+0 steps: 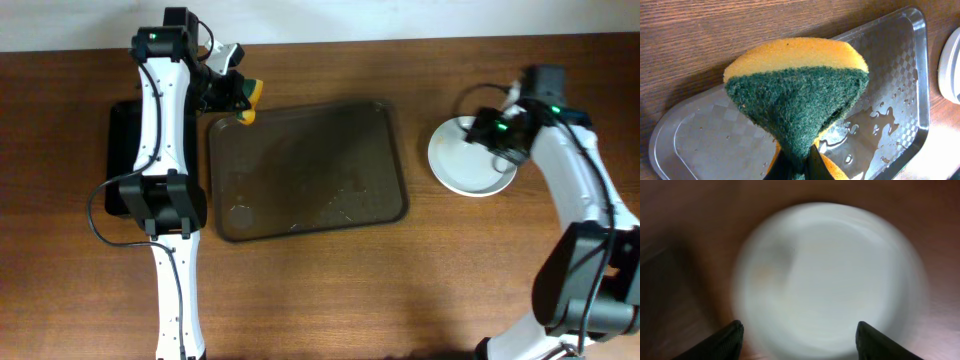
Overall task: Clean dirty plates on tray and stack at the side
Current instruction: 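Lift the last plate with the right gripper and stack it on the pile, then lower the sponge into the black tray with the left gripper and release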
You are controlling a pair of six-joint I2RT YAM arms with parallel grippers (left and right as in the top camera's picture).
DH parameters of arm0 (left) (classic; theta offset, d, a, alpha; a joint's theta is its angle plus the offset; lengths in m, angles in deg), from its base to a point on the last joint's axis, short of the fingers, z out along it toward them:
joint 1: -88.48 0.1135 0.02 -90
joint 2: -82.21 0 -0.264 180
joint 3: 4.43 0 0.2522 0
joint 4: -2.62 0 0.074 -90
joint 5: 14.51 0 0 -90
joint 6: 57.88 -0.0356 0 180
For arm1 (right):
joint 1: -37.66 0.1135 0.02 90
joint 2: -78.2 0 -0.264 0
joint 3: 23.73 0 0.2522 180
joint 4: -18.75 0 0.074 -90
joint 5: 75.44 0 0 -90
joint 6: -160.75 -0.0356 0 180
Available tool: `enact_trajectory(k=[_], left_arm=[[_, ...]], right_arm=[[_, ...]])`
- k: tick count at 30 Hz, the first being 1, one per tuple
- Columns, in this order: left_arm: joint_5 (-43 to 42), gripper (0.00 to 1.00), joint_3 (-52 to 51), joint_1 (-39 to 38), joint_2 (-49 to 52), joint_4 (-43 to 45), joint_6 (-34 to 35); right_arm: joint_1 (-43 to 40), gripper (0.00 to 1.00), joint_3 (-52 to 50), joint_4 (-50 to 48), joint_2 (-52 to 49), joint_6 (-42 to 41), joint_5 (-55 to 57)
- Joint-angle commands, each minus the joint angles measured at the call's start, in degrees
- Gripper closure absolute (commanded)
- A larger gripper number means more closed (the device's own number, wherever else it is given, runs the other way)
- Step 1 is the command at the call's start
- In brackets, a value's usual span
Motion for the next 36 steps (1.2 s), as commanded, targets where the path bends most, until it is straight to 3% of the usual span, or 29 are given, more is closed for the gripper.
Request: enact_trajectory(k=[1,2,6,7,15,17,18,19,28,33,35,36], left_arm=[[0.9,0.99,0.5,-1.4,-0.3,0.9,0.6],[3.0,1.00,0.5,-2.3,-0.3,1.2,0.8],[8.1,1.00,0.5,-4.3,-0.3,1.4,1.0],[10.2,0.99,0.5,-4.5,-0.3,1.9,4.6],[11.8,0.99,0.5,-4.9,-0.3,2.7,7.0],[11.8,0.99,0.5,-4.9,-0.3,2.7,7.0],[11.8,1.00,0.5,-4.9,-0.3,2.7,7.0],[11.8,1.00,0.5,-4.9,-0.3,2.6,7.0],[11.8,1.00,0.5,-5.0,-0.3,2.7,7.0],[11.8,1.00,0.5,-4.9,-0.3,2.6,7.0],[11.9,1.00,1.3,-4.8,-0.3,2.7,7.0],[12.0,0.99,3.0,-4.7,-0.3,1.8,7.0]], right_arm=[[10.2,0.39,1.5,-2.5,0.7,8.7,-3.7],[14.1,0.46,1.5,-3.5,-1.8,9.0,-2.1],[17.8,0.53,1.5,-4.5,-8.9,9.0,-2.3],[18.3,0.57,1.5,-4.4,-10.6,9.0,-2.7],[18.5,0.60,1.5,-4.6,-15.6,7.7,5.1],[18.6,0.76,1.4,-3.9,-15.9,7.6,5.0],[18.6,0.91,1.4,-3.6,-15.9,7.2,4.9],[18.5,0.96,1.4,-3.3,-15.9,6.4,5.0],[18.5,0.96,1.4,2.9,-15.9,-12.4,4.9],[18.5,0.95,1.5,-0.3,-15.9,-5.9,4.9],[17.8,0.55,5.9,2.8,-15.8,-2.4,4.9],[17.4,0.49,9.0,5.3,-15.4,-1.4,5.0]])
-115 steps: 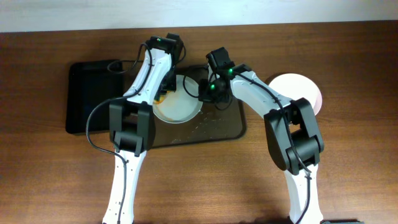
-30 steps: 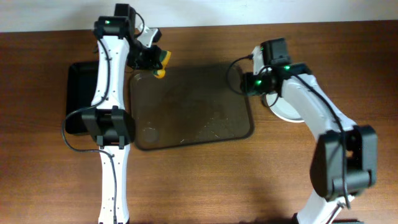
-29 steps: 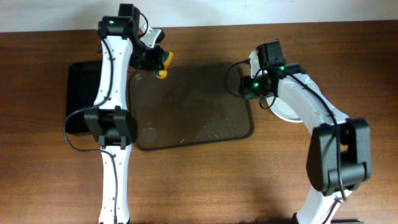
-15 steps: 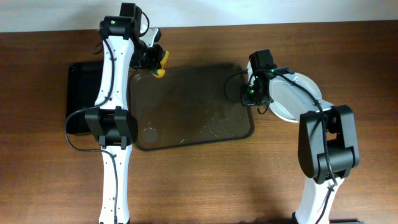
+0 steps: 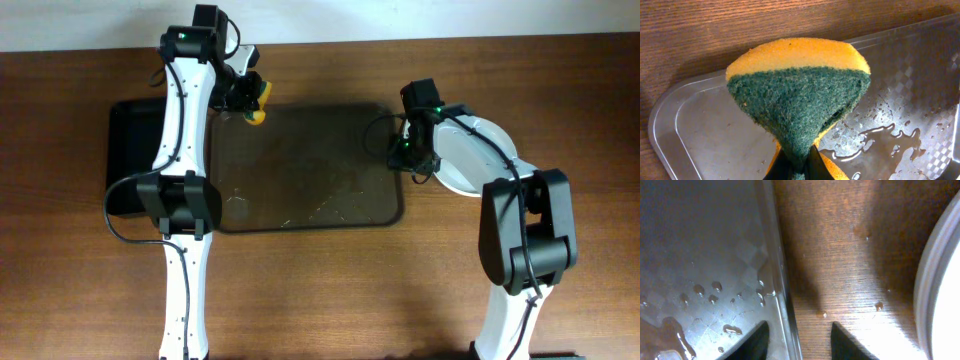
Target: Clean dirty plates on tray and stack at the side
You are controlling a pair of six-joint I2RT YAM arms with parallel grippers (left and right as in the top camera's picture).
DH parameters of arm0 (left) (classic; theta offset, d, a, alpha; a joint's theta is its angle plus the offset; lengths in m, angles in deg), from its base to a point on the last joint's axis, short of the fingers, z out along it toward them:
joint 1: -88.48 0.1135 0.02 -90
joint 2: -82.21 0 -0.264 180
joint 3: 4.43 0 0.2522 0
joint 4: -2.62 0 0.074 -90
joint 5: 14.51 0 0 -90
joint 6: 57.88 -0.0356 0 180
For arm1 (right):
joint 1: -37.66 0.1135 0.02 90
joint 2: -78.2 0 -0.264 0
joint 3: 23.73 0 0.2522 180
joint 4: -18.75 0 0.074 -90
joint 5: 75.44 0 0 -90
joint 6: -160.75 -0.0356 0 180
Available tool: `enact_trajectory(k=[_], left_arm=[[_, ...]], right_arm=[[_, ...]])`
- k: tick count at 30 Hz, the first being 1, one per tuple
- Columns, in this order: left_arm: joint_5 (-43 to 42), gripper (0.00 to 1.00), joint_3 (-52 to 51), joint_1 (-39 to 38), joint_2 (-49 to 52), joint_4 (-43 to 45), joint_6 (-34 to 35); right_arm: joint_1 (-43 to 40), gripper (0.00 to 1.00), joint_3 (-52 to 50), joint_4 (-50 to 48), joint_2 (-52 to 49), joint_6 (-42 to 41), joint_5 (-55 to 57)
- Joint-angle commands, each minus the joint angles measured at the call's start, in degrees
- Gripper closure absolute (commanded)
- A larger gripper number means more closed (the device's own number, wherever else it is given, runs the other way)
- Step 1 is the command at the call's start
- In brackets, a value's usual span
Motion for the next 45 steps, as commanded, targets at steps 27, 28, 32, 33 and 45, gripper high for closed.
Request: enact_trajectory(k=[27,28,32,33,45], left_arm=[[29.7,0.65,-58.3,17.8,-27.1,20.0,17.6],[29.7,0.08,-58.3,17.8,-27.1,19.8,19.1],[29.7,0.01,-54.1,17.7,-29.3,14.8,19.5],[29.6,0.01,-52.5,17.5,-32.3,13.7,19.5],[24.8,0.01,-51.8,9.5,-51.8,15.0,18.5]], right_arm=[[-0.7,0.19,25.1,18.4,0.6,7.5,0.2],[-0.7,0.19,25.1,18.5,0.6,7.5,0.2],[-0.7,0.07,27.3,20.6,1.6,9.9,0.2],[-0.7,0.07,28.7,21.9,3.5,9.9,0.2],[-0.7,0.02,29.5,36.3,40.6,9.9,-0.1]])
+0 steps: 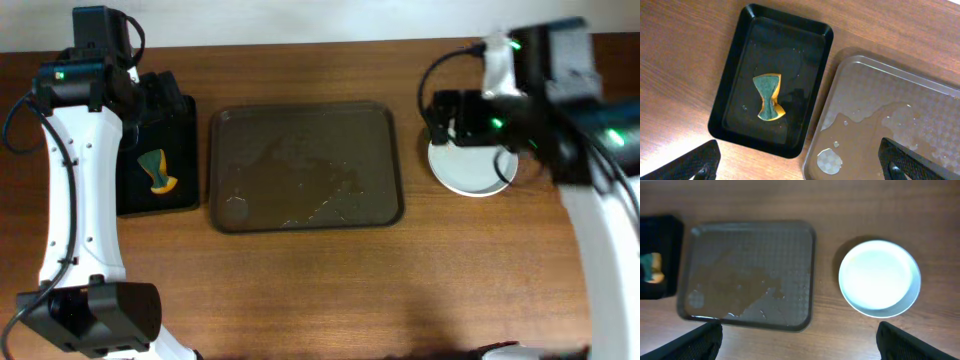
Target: Clean dirty plates on tray and stack at the side
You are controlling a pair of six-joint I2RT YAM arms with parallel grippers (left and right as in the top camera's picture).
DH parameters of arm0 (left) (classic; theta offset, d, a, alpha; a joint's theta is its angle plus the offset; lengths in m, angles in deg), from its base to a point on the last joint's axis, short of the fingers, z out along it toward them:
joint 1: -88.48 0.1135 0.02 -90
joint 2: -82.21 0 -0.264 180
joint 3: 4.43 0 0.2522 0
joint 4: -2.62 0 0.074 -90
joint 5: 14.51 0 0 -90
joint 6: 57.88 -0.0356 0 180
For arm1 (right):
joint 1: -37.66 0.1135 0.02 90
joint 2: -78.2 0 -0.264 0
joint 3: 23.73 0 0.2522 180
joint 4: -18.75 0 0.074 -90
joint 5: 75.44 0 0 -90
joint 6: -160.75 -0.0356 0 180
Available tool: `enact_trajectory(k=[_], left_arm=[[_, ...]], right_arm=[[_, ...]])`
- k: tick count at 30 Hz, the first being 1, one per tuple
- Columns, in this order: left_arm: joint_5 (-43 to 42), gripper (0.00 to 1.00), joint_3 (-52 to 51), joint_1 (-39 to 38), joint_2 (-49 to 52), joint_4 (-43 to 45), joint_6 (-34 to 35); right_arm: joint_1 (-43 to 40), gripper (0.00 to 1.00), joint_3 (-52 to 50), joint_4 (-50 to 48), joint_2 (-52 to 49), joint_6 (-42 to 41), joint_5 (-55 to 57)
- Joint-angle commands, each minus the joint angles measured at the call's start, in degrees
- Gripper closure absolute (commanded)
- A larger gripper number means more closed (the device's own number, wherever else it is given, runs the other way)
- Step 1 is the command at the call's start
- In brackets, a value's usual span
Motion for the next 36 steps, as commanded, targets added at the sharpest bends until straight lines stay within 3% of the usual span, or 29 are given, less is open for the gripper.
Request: enact_trajectory(k=[1,7,12,13,19,23,27,36], left_arm=[[-0.6,0.01,0.0,-0.1,0.2,0.0,0.2],[-0.6,0.01,0.0,-0.1,0.2,0.0,0.1],[-0.6,0.01,0.0,-0.1,0.2,0.0,0.1],[-0.6,0.01,0.0,-0.1,0.2,0.0,0.1],[-0.6,0.01,0.0,-0.1,0.2,0.0,0.2],[-0.6,0.01,0.0,-0.1,0.2,0.0,0.2],[-0.6,0.01,0.0,-0.1,0.2,0.0,0.1],[-0.6,0.01,0.0,-0.1,0.2,0.0,0.1]], right_arm=[[-0.3,0.02,0.9,2.6,9.2,0.4,-0.3],[-0.3,0.02,0.9,7.0,15.2,-0.5,3.3],[-0.4,0.02,-4.1,0.8,19.3,2.4,9.1],[-1.0,0.02,-7.6,-3.0,21.4,3.0,9.1],[-8.3,0.02,-60.8,-49.4,49.8,6.8,-4.3],[-9.7,0.02,-88.8,-74.1,64.3,6.8,-6.2],[-9.7,0.02,-100.6,-79.5,73.0,6.9,-2.4],[-9.5,0.02,-112.6,-81.9,85.4,6.8,-0.2]])
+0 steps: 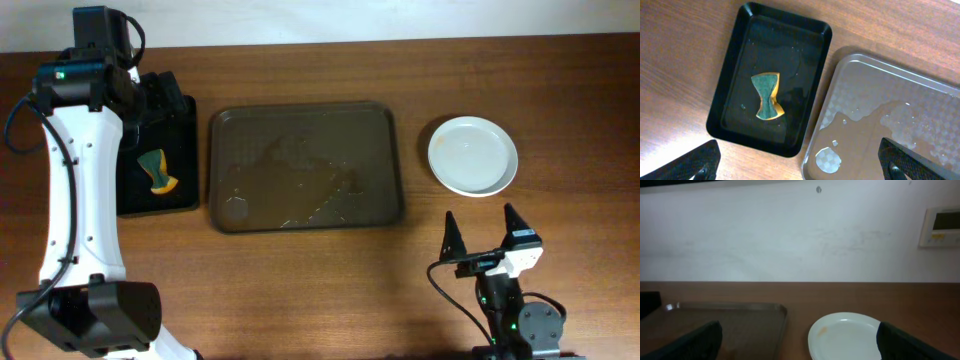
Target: Clean dirty plates on tray and stack at the side
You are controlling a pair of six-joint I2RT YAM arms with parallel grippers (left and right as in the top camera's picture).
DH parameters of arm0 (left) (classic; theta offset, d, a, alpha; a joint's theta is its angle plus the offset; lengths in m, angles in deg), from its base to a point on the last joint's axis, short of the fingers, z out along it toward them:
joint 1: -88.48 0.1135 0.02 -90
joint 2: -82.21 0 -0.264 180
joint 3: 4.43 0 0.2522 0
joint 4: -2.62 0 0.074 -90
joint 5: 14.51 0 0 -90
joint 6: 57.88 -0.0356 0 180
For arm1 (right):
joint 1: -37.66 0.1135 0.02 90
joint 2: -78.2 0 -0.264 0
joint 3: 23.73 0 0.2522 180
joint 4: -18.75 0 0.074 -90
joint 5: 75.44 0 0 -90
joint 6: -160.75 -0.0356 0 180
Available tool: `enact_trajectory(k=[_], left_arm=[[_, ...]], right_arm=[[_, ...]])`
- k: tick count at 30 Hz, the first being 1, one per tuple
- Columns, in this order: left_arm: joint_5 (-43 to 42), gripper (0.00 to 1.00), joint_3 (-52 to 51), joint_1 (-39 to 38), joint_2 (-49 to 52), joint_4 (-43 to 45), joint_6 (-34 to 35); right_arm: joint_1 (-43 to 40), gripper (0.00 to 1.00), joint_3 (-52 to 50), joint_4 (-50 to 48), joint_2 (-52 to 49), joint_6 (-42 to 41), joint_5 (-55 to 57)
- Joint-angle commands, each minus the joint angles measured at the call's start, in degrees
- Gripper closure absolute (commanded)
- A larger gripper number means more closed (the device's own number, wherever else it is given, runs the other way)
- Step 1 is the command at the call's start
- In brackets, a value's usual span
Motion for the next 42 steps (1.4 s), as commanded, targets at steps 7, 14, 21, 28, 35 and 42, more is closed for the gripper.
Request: enact_trajectory(k=[7,14,21,28,35,42], left_arm=[[-0.1,0.01,0.0,-0.1,0.1,0.0,0.1],[-0.1,0.01,0.0,-0.1,0.1,0.0,0.1],[0.6,0.01,-0.1,-0.6,-3.1,0.3,0.1],[8.0,0.01,-44.7,-8.8,-36.5,46.0,-9.2],[-5.2,0.01,-100.5,-2.0,-80.2,82.1,-24.4],[-5.3,0.01,-113.7,1.5,-101.0,71.4,-28.3]], right_arm=[[0.1,0.02,-3.2,5.9,0.7,0.4,0.7],[0.1,0.02,-3.2,5.9,0.7,0.4,0.7],[0.1,0.02,-3.2,5.9,0.7,0.4,0.7],[0.1,0.02,-3.2,5.9,0.7,0.4,0.7],[0.1,0.02,-3.2,5.9,0.7,0.4,0.7],[0.1,0.02,-3.2,5.9,0.7,0.4,0.7]])
